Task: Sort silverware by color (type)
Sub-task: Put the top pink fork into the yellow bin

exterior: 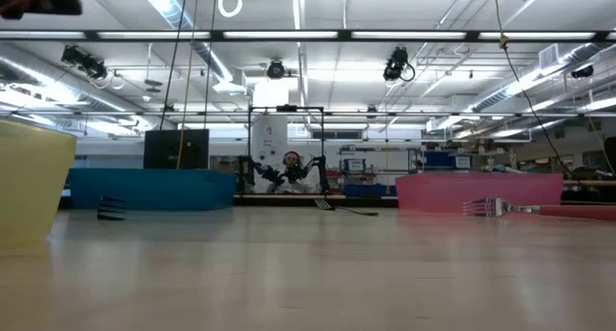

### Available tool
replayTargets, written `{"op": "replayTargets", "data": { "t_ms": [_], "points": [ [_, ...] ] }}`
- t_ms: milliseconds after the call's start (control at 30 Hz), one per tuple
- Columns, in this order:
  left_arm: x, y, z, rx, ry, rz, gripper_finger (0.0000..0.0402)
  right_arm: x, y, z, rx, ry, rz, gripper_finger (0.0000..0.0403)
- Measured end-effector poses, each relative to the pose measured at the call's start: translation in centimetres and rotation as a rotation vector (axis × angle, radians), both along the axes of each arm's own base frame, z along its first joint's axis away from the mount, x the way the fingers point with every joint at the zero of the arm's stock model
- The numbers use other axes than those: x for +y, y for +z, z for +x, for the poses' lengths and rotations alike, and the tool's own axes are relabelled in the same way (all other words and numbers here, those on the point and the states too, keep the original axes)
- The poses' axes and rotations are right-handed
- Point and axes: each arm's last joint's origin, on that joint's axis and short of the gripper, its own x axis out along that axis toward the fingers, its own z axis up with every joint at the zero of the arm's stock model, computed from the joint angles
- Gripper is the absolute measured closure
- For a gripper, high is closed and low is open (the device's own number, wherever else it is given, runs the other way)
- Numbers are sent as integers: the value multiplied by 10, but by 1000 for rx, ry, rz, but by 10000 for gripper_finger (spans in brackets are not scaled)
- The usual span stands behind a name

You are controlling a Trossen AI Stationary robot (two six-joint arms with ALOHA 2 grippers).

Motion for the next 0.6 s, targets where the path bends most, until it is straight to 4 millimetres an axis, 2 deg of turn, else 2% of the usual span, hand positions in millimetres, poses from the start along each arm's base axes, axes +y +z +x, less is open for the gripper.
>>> {"op": "replayTargets", "data": {
  "t_ms": [333,600],
  "points": [
    [-8,-50,-19,239,66,-69,369,-9,-1,2,14,-22,16,300],
    [-12,-81,-24,260,100,-133,367,-17,-1,4,21,-39,35,300]
  ]
}}
